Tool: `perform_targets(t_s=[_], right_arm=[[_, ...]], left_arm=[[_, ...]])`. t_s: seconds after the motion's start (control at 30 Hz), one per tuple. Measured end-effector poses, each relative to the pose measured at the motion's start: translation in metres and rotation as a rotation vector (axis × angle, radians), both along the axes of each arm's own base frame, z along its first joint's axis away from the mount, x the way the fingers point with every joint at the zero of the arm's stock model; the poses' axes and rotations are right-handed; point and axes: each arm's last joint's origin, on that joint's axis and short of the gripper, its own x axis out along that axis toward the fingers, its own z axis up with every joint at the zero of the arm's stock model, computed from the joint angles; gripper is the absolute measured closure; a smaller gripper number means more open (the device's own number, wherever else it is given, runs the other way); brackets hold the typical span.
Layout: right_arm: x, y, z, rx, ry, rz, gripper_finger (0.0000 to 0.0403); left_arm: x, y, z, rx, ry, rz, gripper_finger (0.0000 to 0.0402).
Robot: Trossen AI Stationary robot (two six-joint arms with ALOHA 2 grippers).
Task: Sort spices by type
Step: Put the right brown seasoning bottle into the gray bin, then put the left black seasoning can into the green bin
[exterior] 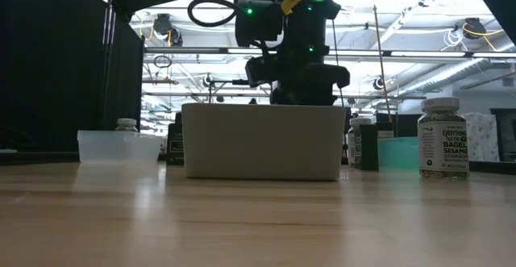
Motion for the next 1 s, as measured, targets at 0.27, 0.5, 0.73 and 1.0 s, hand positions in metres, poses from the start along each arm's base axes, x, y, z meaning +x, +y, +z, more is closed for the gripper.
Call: perform_targets(t_s=[0.27, 0.5, 0.73, 1.0], right_arm=[[-0.003, 0.0, 0.006, 0.002, 0.0, -0.012, 0.016], [-0.018, 0.001, 0.042, 0.014, -0.042, -0.061, 0.0171], [-0.056, 0.016, 0.091, 0.03, -0.225, -0.052, 0.0172], [-0.124, 0.038, 0.111, 0.045, -0.507, -0.166, 0.0172]], left_arm=[[0.0, 0.0, -0.001, 0.001, 0.006, 0.0, 0.0098], [0.0, 0.0, -0.003, -0.018, 0.029, 0.003, 0.0098], [0.005, -0.001, -0.012, -0.038, 0.076, 0.03, 0.0098], [0.036, -0.009, -0.015, -0.02, 0.162, 0.077, 0.01]])
